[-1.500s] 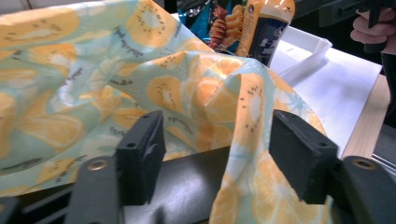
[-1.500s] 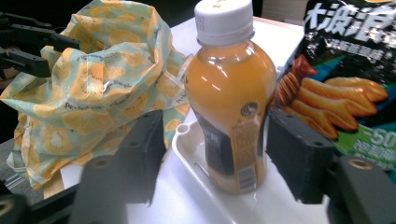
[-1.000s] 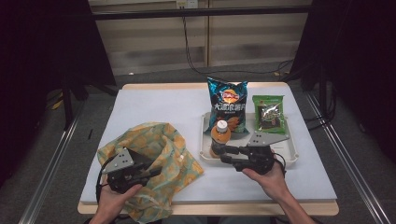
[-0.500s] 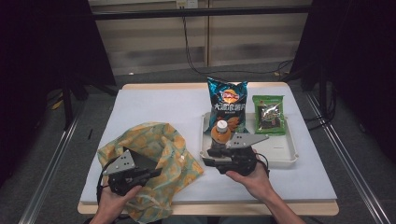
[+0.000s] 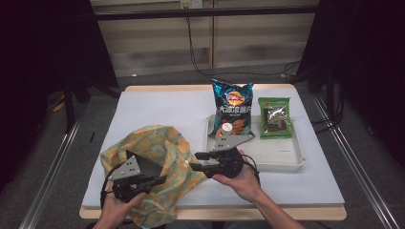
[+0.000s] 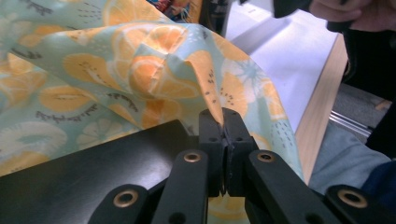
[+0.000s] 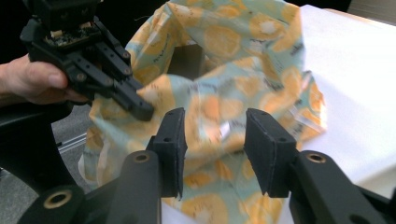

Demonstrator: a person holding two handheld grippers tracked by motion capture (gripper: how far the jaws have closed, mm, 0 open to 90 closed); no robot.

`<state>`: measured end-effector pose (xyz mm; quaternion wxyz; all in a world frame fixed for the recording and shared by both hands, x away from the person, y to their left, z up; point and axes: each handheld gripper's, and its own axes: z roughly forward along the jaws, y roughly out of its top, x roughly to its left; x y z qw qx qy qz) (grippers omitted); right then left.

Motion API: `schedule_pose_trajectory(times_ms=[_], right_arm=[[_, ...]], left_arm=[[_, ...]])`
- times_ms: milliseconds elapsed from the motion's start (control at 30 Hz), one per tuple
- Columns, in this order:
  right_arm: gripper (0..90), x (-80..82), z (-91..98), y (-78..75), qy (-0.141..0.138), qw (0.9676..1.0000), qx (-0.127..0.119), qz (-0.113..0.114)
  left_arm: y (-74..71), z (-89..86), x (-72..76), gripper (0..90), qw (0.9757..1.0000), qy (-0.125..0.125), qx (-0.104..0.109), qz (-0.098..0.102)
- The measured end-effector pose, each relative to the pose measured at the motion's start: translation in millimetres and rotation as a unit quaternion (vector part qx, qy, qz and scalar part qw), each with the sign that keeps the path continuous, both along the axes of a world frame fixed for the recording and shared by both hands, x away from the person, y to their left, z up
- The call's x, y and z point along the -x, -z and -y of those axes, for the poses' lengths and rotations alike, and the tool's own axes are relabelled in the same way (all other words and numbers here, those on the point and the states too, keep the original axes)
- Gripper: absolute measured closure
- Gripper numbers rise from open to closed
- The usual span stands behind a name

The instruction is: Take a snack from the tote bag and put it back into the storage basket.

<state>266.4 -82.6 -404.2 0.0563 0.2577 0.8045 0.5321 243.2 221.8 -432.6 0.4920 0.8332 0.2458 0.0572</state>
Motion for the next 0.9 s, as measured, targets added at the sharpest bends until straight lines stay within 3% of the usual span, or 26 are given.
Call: schedule_pose_trajectory(times_ms=[100, 167, 300, 600, 700, 800, 900], right_arm=[[60.1, -4.0, -9.3, -0.1, -0.005, 1.0000, -0.004, -0.001], [60.4, -5.2, -13.0, -0.1, -0.006, 1.0000, -0.007, 0.000], [61.3, -10.7, -25.3, -3.3, -0.014, 0.9999, -0.008, 0.000], [65.4, -26.1, -55.5, -6.8, -0.033, 0.9995, 0.000, -0.002], [66.9, -33.5, -73.3, 0.2, -0.047, 0.9986, 0.015, -0.016], [68.3, -37.1, -78.6, 6.0, -0.053, 0.9982, 0.012, -0.026], [69.1, -39.7, -87.9, 10.8, -0.059, 0.9976, 0.023, -0.028]], left_arm=[[0.2, -0.2, 1.1, 88.9, 1.0000, -0.002, -0.003, 0.006], [0.6, 0.1, 1.6, 89.2, 1.0000, -0.003, 0.002, 0.003], [3.5, 0.0, 1.0, 89.3, 1.0000, -0.003, -0.007, 0.000], [5.4, 3.0, 1.2, 89.3, 0.9997, 0.013, -0.020, -0.002], [4.5, 4.6, 1.9, 89.3, 0.9998, 0.007, -0.017, -0.002], [3.9, 6.8, 2.7, 89.2, 0.9999, 0.007, -0.013, -0.005], [5.9, 7.9, 5.1, 88.6, 0.9995, 0.014, -0.024, -0.012]])
